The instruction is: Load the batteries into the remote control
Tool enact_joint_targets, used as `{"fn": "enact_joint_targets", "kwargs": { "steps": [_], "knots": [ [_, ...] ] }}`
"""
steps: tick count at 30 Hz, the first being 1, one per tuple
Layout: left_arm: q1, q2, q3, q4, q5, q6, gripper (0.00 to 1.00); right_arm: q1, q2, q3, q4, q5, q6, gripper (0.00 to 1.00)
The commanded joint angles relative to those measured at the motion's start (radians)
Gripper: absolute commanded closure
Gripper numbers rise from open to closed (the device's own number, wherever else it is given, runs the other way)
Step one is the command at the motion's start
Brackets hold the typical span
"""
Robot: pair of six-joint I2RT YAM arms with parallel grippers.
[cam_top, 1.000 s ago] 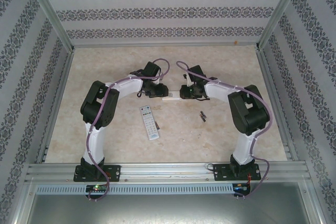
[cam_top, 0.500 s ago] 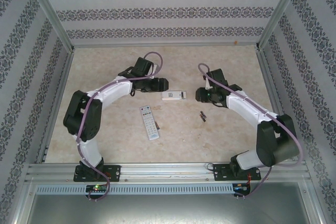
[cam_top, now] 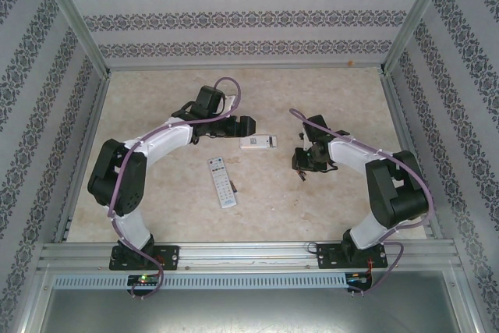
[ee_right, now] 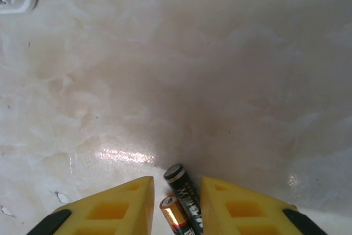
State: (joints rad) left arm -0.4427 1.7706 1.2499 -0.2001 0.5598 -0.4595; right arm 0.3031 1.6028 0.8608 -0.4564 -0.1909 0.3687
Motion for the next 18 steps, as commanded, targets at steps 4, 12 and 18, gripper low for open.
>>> {"fn": "enact_joint_targets", "kwargs": {
  "steps": [4, 12, 18],
  "knots": [
    [0.010, 0.009, -0.003, 0.025, 0.012, 0.006, 0.14, -0.009, 0.014, 0.008, -0.015, 0.052, 0.016, 0.76],
    [0.009, 0.013, 0.005, 0.016, -0.002, 0.013, 0.13, -0.002, 0.020, 0.009, -0.042, 0.085, 0.017, 0.76],
    [0.009, 0.018, 0.007, 0.013, -0.007, 0.008, 0.12, -0.005, 0.040, 0.026, -0.047, 0.111, 0.034, 0.78]
  ]
}}
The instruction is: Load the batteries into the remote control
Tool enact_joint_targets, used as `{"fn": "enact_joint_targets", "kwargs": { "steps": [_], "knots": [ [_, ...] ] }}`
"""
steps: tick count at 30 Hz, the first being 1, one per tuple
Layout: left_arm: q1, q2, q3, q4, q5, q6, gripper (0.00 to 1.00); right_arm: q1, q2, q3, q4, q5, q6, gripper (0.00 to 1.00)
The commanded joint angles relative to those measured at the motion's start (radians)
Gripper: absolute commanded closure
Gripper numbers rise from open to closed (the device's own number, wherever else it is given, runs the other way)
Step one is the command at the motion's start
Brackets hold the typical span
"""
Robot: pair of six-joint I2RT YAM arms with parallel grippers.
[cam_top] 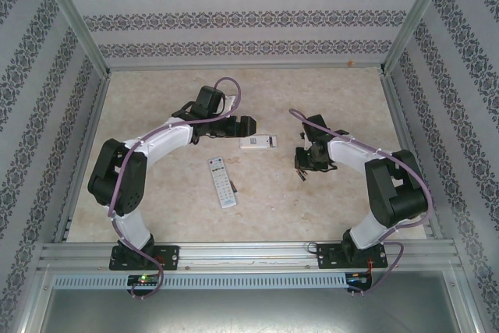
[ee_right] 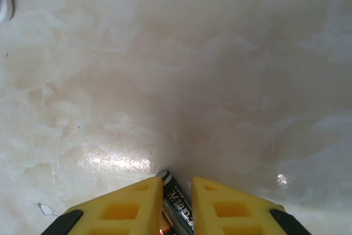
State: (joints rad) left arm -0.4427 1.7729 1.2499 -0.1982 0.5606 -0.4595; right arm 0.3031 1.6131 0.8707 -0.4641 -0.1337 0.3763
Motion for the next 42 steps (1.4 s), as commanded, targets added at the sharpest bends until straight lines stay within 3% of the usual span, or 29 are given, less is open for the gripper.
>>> {"fn": "enact_joint_targets", "kwargs": {
  "steps": [1, 14, 25, 35, 42],
  "knots": [
    [0.009, 0.014, 0.008, 0.007, -0.009, 0.010, 0.12, -0.005, 0.034, 0.022, -0.045, 0.058, 0.029, 0.78],
    [0.010, 0.012, 0.002, 0.008, -0.018, 0.019, 0.11, 0.033, -0.143, -0.026, -0.111, 0.072, 0.046, 0.72],
    [0.010, 0.006, -0.007, 0.009, -0.022, 0.017, 0.11, 0.103, -0.048, -0.032, -0.105, 0.097, 0.047, 0.72],
    [0.009, 0.010, -0.003, 0.007, -0.023, 0.019, 0.10, 0.128, -0.002, 0.003, -0.117, 0.131, 0.041, 0.82],
    [0.009, 0.037, -0.005, 0.005, -0.008, 0.016, 0.10, 0.127, -0.121, 0.067, -0.053, 0.082, 0.070, 0.90]
  ]
}}
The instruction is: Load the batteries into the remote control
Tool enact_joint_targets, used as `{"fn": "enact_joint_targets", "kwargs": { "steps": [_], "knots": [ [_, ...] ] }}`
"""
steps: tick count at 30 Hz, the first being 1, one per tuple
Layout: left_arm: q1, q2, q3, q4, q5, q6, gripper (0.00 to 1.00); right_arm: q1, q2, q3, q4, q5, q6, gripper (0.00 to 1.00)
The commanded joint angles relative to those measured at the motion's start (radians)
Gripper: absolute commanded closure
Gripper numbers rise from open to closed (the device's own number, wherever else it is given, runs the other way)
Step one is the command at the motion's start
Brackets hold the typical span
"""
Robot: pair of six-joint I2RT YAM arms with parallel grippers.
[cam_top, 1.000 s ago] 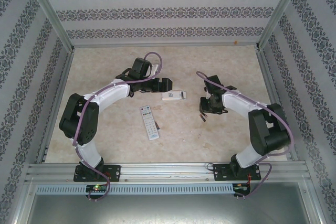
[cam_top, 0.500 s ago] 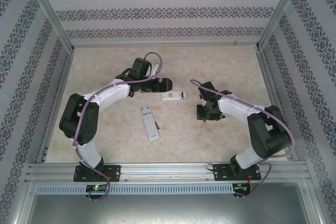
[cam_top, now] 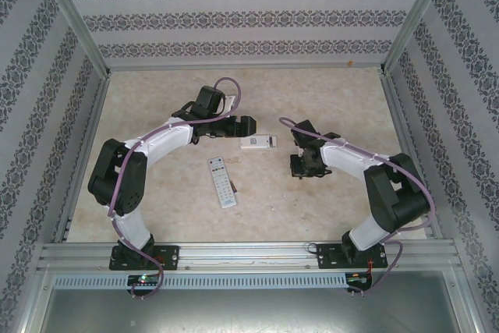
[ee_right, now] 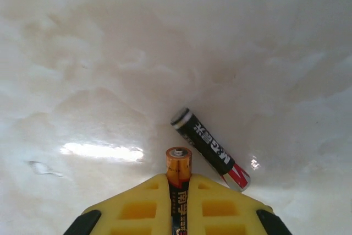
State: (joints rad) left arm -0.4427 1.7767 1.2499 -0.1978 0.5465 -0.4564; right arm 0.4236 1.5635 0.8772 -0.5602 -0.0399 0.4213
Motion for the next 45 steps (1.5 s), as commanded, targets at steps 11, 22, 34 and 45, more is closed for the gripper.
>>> {"fn": "enact_joint_targets", "kwargs": {
  "steps": [11, 22, 34, 45],
  "knots": [
    [0.011, 0.071, -0.025, -0.018, -0.037, 0.004, 0.09, -0.013, 0.197, 0.329, 0.186, -0.074, 0.085, 0.90],
    [0.012, 0.073, -0.028, -0.010, -0.048, 0.005, 0.07, -0.013, 0.341, 0.382, 0.206, -0.107, 0.098, 0.88],
    [0.011, 0.065, -0.029, -0.017, -0.057, 0.012, 0.06, -0.016, 0.393, 0.403, 0.227, -0.090, 0.079, 0.88],
    [0.010, 0.068, -0.027, -0.016, -0.058, 0.008, 0.06, -0.013, 0.406, 0.393, 0.211, -0.105, 0.070, 0.85]
  ]
}}
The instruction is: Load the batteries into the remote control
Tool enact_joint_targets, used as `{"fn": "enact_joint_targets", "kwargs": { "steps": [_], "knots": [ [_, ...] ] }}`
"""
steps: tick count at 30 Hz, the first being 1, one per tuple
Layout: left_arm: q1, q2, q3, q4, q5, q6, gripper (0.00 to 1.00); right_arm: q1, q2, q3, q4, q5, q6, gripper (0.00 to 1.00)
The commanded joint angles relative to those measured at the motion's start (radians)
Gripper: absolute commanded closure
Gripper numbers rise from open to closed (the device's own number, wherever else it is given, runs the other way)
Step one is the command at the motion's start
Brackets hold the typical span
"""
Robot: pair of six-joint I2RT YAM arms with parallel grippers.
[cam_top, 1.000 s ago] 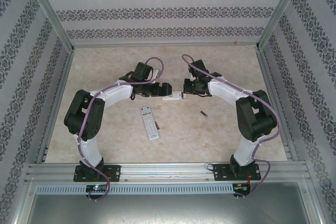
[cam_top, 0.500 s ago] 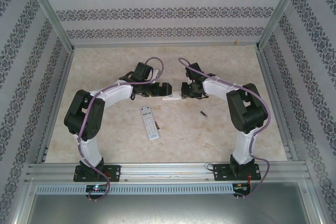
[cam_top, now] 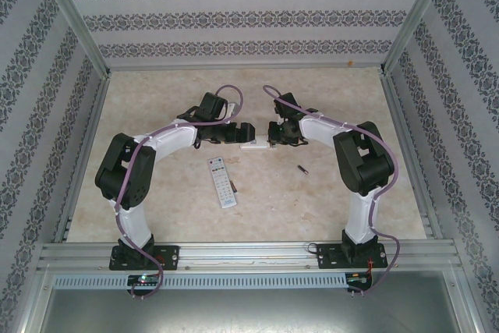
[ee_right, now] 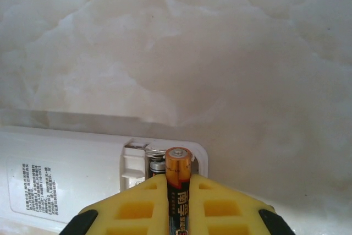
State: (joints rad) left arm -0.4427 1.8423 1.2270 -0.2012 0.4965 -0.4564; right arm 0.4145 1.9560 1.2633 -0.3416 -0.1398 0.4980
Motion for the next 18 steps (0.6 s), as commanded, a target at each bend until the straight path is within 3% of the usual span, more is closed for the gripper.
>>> {"fn": "enact_joint_targets", "kwargs": {
  "steps": [1, 4, 9, 12, 18],
  "knots": [
    [0.011, 0.002, -0.003, -0.013, -0.008, 0.009, 0.06, -0.003, 0.010, 0.007, -0.013, -0.007, -0.009, 0.81],
    [0.011, 0.004, 0.000, -0.013, -0.008, 0.008, 0.06, -0.003, -0.004, 0.013, -0.031, -0.013, -0.018, 0.74],
    [0.011, 0.013, 0.008, -0.029, -0.067, -0.008, 0.06, -0.005, -0.052, 0.024, -0.054, -0.007, -0.030, 0.73],
    [0.012, 0.042, 0.039, -0.077, -0.128, -0.016, 0.14, -0.011, -0.072, 0.030, -0.062, -0.004, -0.030, 0.74],
    [0.012, 0.128, 0.110, -0.094, -0.086, -0.009, 0.30, -0.023, -0.042, 0.052, -0.065, -0.009, -0.029, 0.76]
  ]
}}
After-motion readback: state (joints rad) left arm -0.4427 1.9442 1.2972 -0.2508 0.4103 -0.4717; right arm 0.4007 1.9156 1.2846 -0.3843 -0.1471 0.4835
